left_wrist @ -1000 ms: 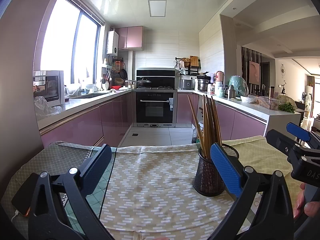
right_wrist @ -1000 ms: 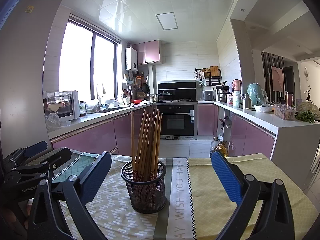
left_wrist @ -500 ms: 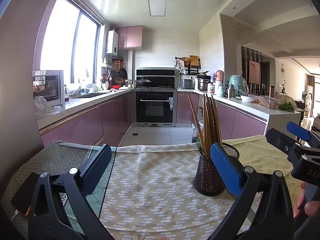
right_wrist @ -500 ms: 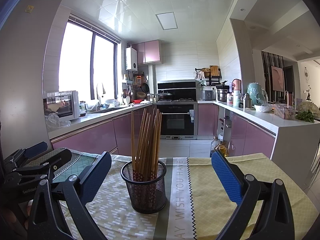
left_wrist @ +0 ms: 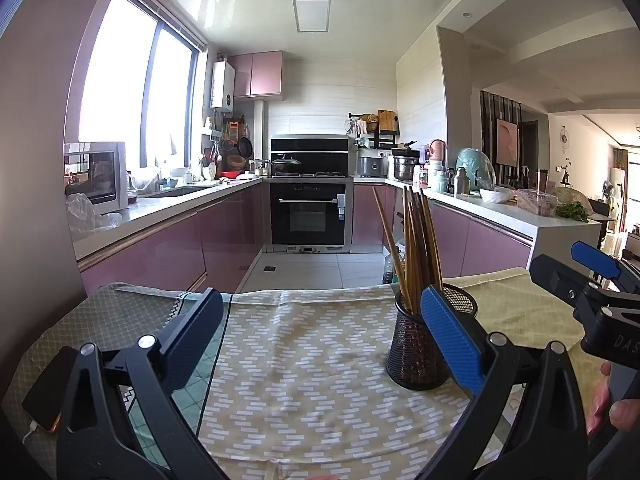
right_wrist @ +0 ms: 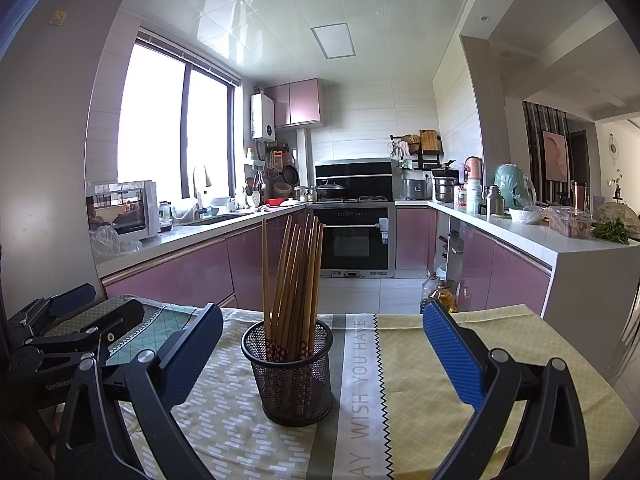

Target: Organize utensils

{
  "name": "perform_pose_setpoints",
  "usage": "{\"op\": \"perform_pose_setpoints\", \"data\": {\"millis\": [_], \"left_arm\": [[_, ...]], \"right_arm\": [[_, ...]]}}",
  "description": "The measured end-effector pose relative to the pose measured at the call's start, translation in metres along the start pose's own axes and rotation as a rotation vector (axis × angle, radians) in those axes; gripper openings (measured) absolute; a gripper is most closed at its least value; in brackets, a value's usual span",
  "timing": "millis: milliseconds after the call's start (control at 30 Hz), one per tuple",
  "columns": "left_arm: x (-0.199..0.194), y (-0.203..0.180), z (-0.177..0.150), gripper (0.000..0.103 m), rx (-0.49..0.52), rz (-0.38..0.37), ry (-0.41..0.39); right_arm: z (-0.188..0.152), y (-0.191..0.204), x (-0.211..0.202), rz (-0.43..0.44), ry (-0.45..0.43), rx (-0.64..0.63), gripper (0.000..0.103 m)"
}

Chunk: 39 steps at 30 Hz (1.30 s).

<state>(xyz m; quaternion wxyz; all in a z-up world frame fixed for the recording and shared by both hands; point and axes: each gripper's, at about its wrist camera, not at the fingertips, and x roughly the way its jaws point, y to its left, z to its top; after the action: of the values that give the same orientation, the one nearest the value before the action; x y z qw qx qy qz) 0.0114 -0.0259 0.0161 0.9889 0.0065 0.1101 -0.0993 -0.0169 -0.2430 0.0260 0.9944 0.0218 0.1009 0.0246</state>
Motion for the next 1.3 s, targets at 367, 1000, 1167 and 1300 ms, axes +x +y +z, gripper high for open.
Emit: {"op": "perform_pose_setpoints", "data": {"millis": [367, 1000, 1167, 1300], "left_arm": [[-0.0003, 0.0016, -0.0022, 0.097, 0.001, 0.004, 0.000], [0.0001, 0.0029, -0.0003, 0.097, 0.007, 0.006, 0.010], [-0.0013, 0.0038, 0.0015, 0.097, 0.017, 0.005, 0.005], [-0.0002, 0.0008, 0.0024, 0.097, 0.029, 0.003, 0.005]], "right_arm": [[-0.0006, -0.0001, -0.0001, -0.001, 0.003, 0.001, 0.097], [0.0001, 0.0002, 0.0006, 0.001, 0.012, 0.003, 0.097], [0.0000, 0.0002, 0.0010, 0.001, 0.014, 0.002, 0.097], [-0.0005, 0.0002, 0.0026, 0.003, 0.019, 0.001, 0.097]]}}
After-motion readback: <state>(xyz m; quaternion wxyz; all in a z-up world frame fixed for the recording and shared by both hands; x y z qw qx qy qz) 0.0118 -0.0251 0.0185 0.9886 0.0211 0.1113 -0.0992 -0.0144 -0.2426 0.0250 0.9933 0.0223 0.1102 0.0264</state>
